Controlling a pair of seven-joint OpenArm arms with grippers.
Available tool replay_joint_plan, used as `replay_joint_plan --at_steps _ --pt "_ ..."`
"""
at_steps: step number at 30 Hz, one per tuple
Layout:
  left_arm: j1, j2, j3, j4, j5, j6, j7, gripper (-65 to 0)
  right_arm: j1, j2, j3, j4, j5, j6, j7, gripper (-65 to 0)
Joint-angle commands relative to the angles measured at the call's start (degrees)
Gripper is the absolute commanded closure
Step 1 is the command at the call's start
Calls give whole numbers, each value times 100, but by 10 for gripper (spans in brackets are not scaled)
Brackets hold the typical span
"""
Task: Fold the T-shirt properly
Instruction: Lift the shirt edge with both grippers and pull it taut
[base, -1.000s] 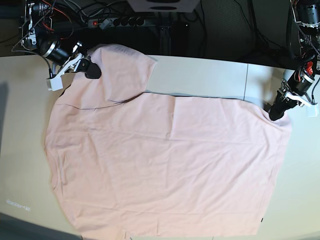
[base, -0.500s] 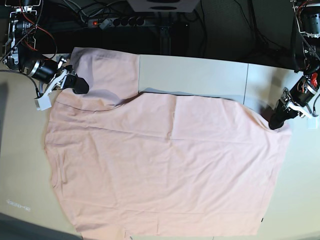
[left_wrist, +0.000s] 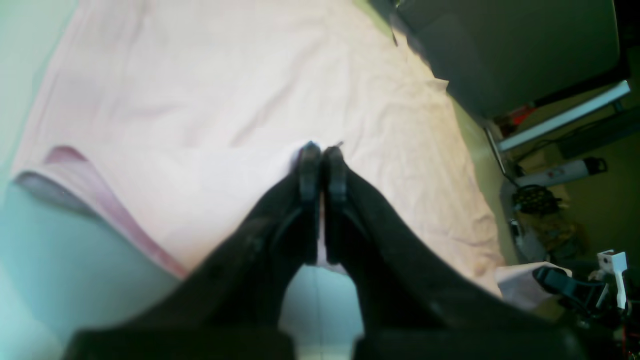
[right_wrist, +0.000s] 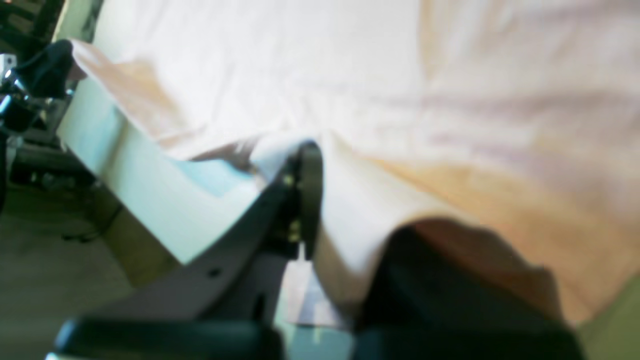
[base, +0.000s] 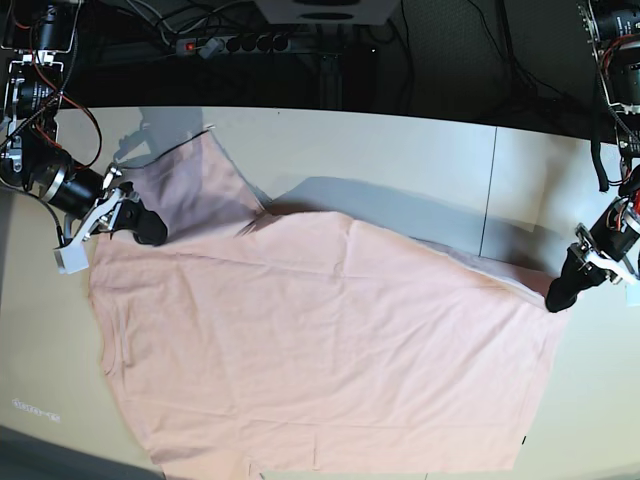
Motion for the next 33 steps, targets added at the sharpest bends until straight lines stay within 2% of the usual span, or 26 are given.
replay_joint_plan --at_steps 1,5,11,17,23,33 --pt "-164 -129 -37 83 -31 -137 -52 0 136 109 55 85 103 267 103 0" --pt "-330 -221 -37 83 -17 -137 -28 0 431 136 55 72 20 269 109 0" --pt "-544 -299 -33 83 197 -137 -35 0 960 372 37 -133 -129 280 155 0" --pt "-721 -310 153 83 417 -137 -162 0 1790 507 -472 -1014 -129 284 201 0" --pt "-1128 -297 1049 81 894 -137 -433 0 2590 507 -997 -1683 -168 282 219 0" --pt "-1366 -302 1132 74 1853 50 -793 0 3241 507 -1309 -2343 -776 282 378 0"
